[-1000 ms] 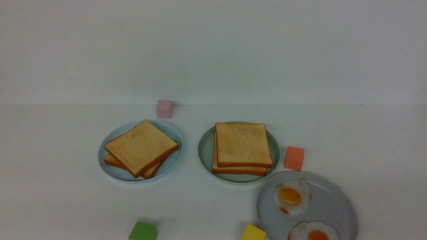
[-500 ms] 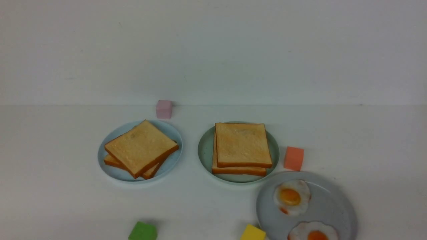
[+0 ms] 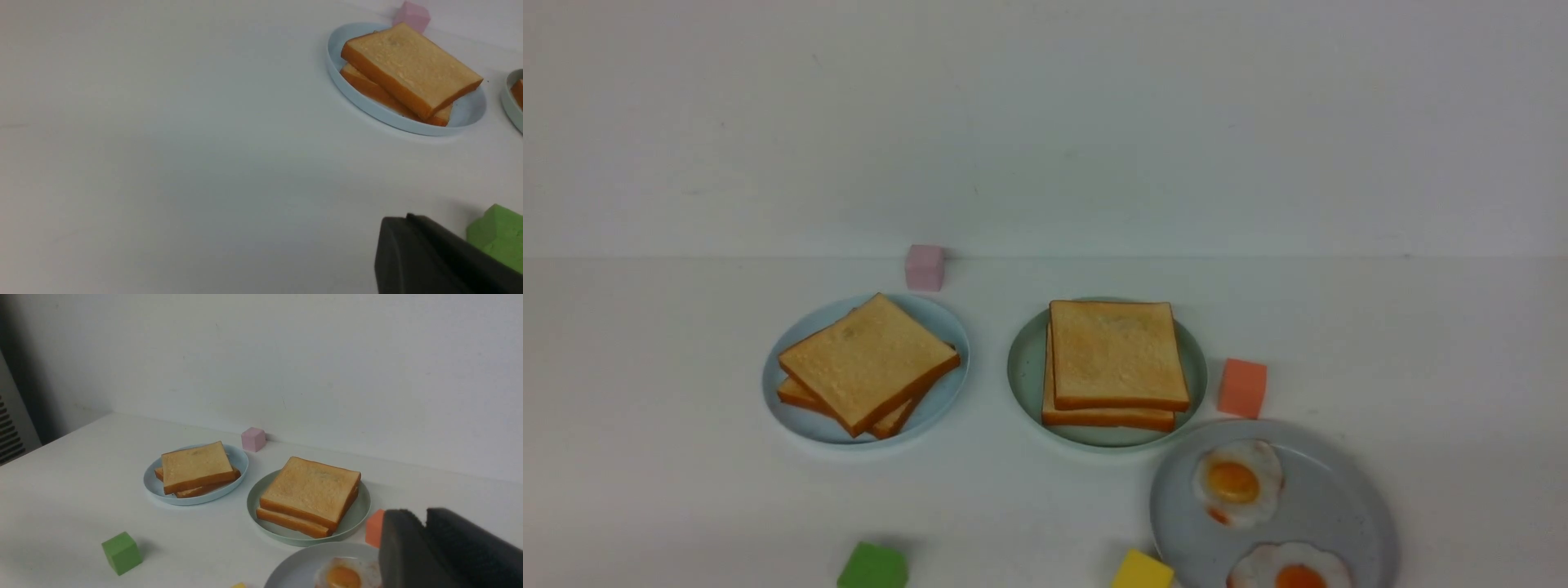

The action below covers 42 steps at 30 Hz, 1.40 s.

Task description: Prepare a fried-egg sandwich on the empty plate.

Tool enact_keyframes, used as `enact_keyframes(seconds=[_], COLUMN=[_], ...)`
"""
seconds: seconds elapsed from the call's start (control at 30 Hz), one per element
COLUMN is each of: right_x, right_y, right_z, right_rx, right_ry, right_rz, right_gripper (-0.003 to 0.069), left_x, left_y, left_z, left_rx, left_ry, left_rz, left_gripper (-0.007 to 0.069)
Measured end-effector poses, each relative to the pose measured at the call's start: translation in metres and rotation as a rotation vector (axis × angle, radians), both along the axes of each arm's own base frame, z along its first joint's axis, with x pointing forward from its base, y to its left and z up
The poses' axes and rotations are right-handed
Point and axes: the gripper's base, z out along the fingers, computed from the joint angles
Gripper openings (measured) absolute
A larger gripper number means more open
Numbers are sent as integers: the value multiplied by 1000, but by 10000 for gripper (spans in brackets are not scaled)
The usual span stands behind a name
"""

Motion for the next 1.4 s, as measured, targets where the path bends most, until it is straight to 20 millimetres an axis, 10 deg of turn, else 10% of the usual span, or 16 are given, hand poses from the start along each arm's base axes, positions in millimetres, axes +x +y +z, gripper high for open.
enact_keyframes(seconds=[0.87,1.4], right_x=[4,20], right_y=[-7,-22], right_z=[-3,-109], right_rx=[-21,-68], right_ry=[1,293], right_rz=[-206,-630], right_gripper=[126,141], left_x=[0,0], left_y=[0,0], left_z=[0,0], left_rx=[0,0], left_ry=[-3,-5], left_rz=[-1,-1], left_gripper=[39,50])
